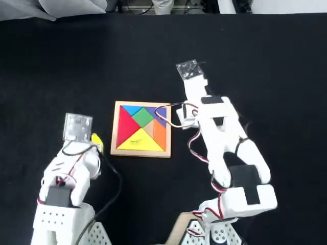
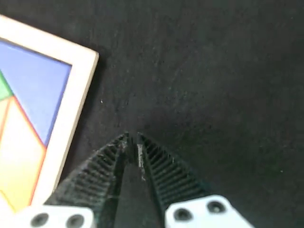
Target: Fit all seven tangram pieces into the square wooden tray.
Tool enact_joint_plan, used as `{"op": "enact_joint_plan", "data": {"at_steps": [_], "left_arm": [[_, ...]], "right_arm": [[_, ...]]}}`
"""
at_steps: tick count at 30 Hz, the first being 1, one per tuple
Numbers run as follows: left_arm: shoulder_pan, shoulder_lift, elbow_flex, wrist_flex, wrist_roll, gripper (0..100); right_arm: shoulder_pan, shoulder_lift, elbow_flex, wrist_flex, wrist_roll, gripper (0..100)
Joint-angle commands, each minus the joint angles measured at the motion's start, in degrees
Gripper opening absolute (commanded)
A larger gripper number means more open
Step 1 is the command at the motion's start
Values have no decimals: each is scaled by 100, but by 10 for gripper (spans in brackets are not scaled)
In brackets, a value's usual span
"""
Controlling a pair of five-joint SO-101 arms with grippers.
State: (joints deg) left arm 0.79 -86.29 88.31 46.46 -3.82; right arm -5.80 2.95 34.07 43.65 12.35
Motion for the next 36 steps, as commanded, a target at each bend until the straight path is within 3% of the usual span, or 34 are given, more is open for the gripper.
{"op": "enact_joint_plan", "data": {"at_steps": [1, 7, 15, 19, 24, 33, 36], "left_arm": [[101, 2066, -1332, -527, 431, 30], [75, 4765, -2334, -1266, 747, 30], [119, 7341, -3776, -1284, 809, 30], [189, 7604, -3996, -1275, 1178, 30], [391, 7640, -4022, -1275, 1037, 30], [1473, 7666, -4092, -958, 1037, 30], [1525, 7631, -4075, -958, 1037, 30]], "right_arm": [[0, 110, -207, -26, -44, 11], [26, 92, -207, -18, -44, 11], [26, 92, -215, -18, -44, 11], [26, 92, -224, -18, -44, 11], [26, 92, -224, -18, -44, 11], [35, 92, -215, 0, -44, 11], [35, 92, -215, 18, -44, 11]]}}
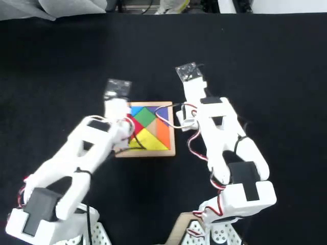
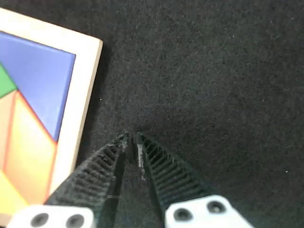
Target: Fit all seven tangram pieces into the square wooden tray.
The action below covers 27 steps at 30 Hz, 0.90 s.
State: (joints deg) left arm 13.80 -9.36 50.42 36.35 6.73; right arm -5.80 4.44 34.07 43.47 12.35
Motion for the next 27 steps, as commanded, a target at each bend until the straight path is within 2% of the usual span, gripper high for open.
{"op": "enact_joint_plan", "data": {"at_steps": [1, 4, 15, 20, 27], "left_arm": [[215, -70, -277, 53, -18, 30], [22, -79, -259, 35, -18, 30], [-1763, -88, -330, -281, -18, 30], [-1824, -88, -295, -237, -18, 30], [-1886, -88, -356, -281, -18, 30]], "right_arm": [[35, -57, -215, 35, -44, 11], [35, -57, -215, 35, -44, 11], [-18, -66, -207, 211, -9, 11], [-79, -66, -233, 237, -35, 11], [193, -154, -277, 193, -53, 11]]}}
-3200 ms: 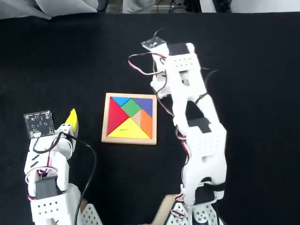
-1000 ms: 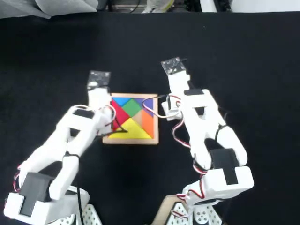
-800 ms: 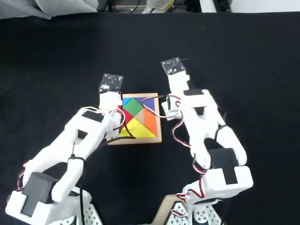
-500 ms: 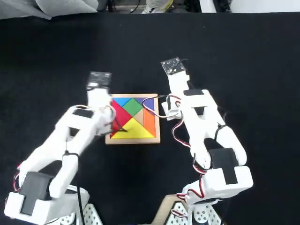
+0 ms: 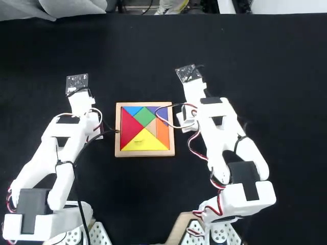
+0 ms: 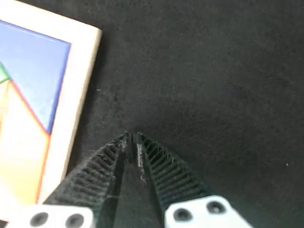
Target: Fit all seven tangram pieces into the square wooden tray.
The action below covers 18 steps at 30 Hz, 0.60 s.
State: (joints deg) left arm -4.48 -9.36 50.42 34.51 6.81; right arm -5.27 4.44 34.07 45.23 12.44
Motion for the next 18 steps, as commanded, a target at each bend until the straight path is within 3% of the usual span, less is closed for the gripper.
{"op": "enact_joint_plan", "data": {"at_steps": [1, 5, 13, 18], "left_arm": [[-57, -88, -444, -97, -26, 30], [-233, -88, -954, -53, -53, 30], [-1121, -826, -1824, 105, -79, 30], [-884, -2787, -2343, 2189, -79, 30]], "right_arm": [[132, -215, -277, 18, -123, 11], [176, -637, -303, 62, -422, 11], [457, -2615, -268, 70, 26, 11], [888, -4532, -127, 26, 475, 15]]}}
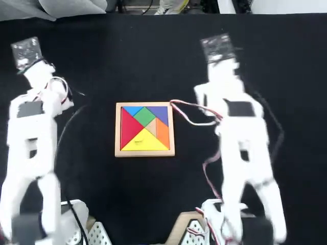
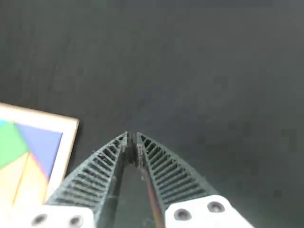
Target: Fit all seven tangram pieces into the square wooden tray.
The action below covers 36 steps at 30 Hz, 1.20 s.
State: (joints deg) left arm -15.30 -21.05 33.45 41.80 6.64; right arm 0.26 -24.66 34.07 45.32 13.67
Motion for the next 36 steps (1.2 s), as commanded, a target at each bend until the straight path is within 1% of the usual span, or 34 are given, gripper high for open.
{"op": "enact_joint_plan", "data": {"at_steps": [1, 4, 6, 11, 12, 16, 19, 21, 23, 25, 27, 30, 32, 33, 36], "left_arm": [[295, -2040, -699, 1697, -62, 30], [470, -3253, -655, 1811, -62, 30], [514, -3903, -514, 1758, -62, 30], [497, -5011, 409, 615, -88, 30], [497, -5231, 576, 422, -202, 30], [558, -6251, 1165, -88, -1169, 30], [558, -7112, 1604, -466, -1741, 30], [549, -7648, 1938, -554, -1943, 30], [532, -8176, 2290, -545, -2004, 30], [505, -8440, 2571, -536, -1996, 30], [479, -8343, 2563, -519, -1996, 30], [145, -8378, 2457, -519, -1908, 30], [101, -8378, 2132, -475, -1451, 30], [110, -8378, 1956, -343, -1125, 30], [286, -8369, 1455, 325, -264, 30]], "right_arm": [[343, -1991, -75, 18, 440, 15], [325, -3099, 189, 9, 659, 15], [325, -3802, 409, 9, 642, 13], [325, -5429, 1015, 9, 642, 12], [325, -5736, 1095, 9, 642, 12], [334, -6985, 1314, 18, 633, 12], [369, -7837, 1516, 18, 677, 12], [369, -8347, 1684, 18, 677, 14], [369, -8453, 1666, 18, 668, 15], [369, -8347, 1622, 35, 633, 15], [369, -8374, 1604, 53, 633, 15], [360, -8382, 1596, 18, 633, 15], [369, -8382, 1508, 62, 536, 14], [369, -8382, 1437, 62, 352, 15], [369, -8382, 1121, 62, -281, 15]]}}
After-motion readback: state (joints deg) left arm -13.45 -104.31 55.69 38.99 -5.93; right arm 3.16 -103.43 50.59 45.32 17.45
